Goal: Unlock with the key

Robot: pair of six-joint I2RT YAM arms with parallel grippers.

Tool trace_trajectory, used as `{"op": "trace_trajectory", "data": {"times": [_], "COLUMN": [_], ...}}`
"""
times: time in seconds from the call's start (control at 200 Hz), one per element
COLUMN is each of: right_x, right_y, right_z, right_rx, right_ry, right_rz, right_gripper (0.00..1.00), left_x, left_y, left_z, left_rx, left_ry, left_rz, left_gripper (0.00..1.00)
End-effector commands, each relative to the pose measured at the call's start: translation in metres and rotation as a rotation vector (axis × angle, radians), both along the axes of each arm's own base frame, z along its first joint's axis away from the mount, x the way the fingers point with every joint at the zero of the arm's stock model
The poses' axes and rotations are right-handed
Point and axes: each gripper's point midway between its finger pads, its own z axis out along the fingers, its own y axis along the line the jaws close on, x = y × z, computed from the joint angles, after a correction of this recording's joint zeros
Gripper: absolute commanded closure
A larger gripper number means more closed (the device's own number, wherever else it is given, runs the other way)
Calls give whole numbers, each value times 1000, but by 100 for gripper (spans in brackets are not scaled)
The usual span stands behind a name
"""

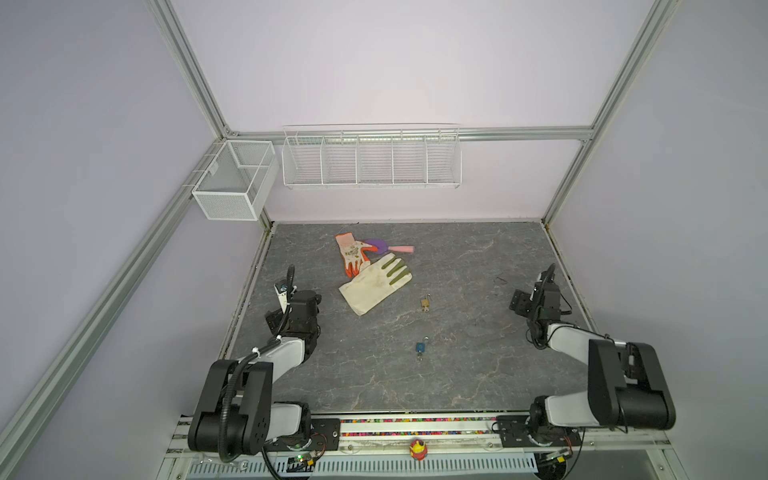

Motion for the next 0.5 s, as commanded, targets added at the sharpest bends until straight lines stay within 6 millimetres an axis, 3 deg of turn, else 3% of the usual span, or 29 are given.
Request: {"op": "trace_trajectory", "data": {"times": [0.0, 0.11, 0.18, 0.225, 0.28, 0.335, 0.495], "right_x": [29, 26, 19, 22, 26, 28, 26], "right_y": [13, 35, 46, 46, 44, 45, 48], "right_z": [37, 42, 34, 35, 24, 29, 28], "right_rx": [-45, -70, -110, -131, -113, -145, -130], "right_ry": [-165, -244, -312, -345, -206, -282, -232], "right_rz": [134, 254, 291, 282, 274, 269, 283], "right_gripper": [11, 11, 12, 12, 12, 12, 11], "left_x": [34, 45, 46, 49, 53, 52, 52], "left_y": [-14, -32, -29, -26, -25, -26, -26], "left_z": [51, 28, 22, 19, 20, 21, 21], "left_rx": [7, -3, 7, -18, -23, -5, -8], "left_ry": [-259, -250, -254, -188, -179, -215, -200], "left_rz": [-132, -276, -254, -229, -223, -232, -229], "left_gripper": [1, 1, 1, 1, 1, 1, 1]}}
